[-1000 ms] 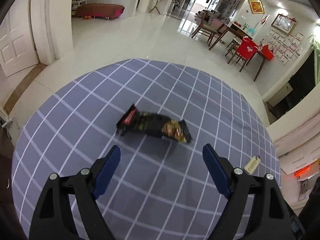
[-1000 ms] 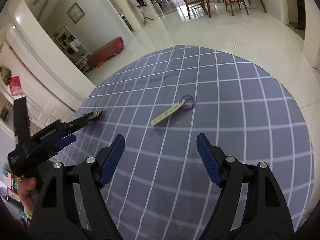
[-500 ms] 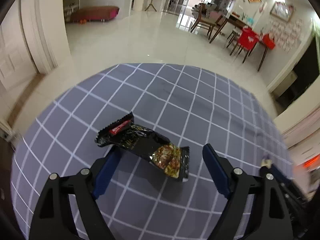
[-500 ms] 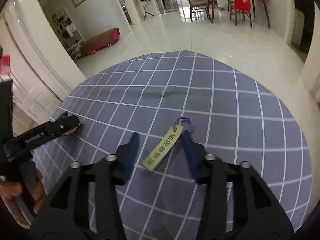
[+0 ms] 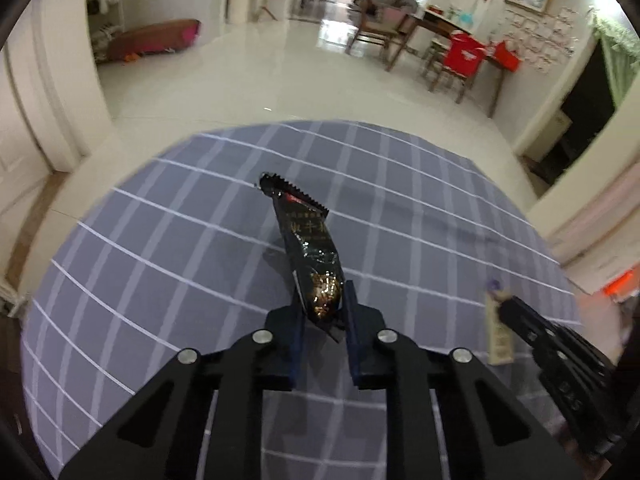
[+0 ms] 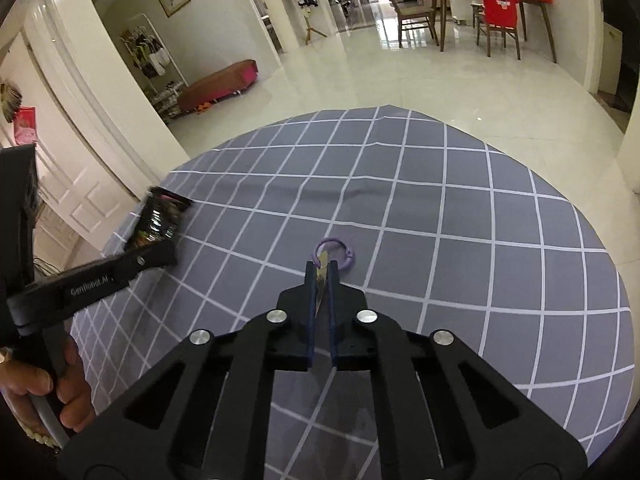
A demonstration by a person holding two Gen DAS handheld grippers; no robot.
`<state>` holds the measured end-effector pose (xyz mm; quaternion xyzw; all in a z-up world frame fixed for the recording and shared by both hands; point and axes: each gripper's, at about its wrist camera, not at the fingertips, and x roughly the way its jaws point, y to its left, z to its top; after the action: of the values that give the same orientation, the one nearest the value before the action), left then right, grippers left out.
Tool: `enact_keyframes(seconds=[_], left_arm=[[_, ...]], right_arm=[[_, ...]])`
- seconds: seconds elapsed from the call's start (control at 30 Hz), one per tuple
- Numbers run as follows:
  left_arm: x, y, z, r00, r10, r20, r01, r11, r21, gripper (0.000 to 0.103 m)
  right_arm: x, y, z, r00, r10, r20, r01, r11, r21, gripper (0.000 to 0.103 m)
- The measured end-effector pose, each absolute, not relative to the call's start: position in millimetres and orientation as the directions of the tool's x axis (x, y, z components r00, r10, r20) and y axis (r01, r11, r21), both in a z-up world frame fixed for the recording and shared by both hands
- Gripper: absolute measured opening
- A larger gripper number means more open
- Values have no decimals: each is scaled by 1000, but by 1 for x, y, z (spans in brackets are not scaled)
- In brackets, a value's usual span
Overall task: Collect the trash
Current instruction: 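Grasp the black snack wrapper with the left tool while right grasps the tag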
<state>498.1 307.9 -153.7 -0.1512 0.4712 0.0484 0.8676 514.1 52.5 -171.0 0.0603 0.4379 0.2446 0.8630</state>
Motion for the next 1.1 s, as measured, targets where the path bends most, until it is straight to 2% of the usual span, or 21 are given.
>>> enact_keyframes(seconds=[0.2,0.4,0.57,0.6,0.63,0.67,0.77,0.87,0.9,1.1], left_arm=[[477,284,-149,561,-128,-818,-162,952,-260,16],[442,263,-132,593,-138,-793,-128,957,-262,16],[424,259,-120,613,-126,-780,-131,957,-258,16],[419,267,-119,618,-121,-777,-133,957,-256,16],[416,271,-117,622,-117,-774,-139,957,-255,16],[417,274,-116,623,-118,-773,-143,955,-260,17],[422,288,-113,626,-109,-772,-176,945,-276,18],[430,304,-116,630,-80,-773,-211,940,-269,29],[432,309,-117,629,-83,-773,-216,936,-276,29],[443,318,-128,612,-77,-787,-220,939,-263,29]], right_arm=[[489,33,-152,503,503,-703,-390,858,335,2],[470,12,-134,504,522,-688,-386,849,361,2],[468,2,-138,485,503,-715,-335,863,379,6],[467,3,-140,484,494,-722,-331,867,372,23],[466,5,-142,491,487,-723,-331,871,362,54],[465,7,-142,502,479,-720,-334,875,349,62],[467,20,-146,504,455,-734,-358,884,302,59],[471,36,-154,502,412,-761,-390,893,226,43],[473,42,-158,491,411,-768,-402,889,219,31],[479,58,-168,509,375,-775,-427,891,150,23]])
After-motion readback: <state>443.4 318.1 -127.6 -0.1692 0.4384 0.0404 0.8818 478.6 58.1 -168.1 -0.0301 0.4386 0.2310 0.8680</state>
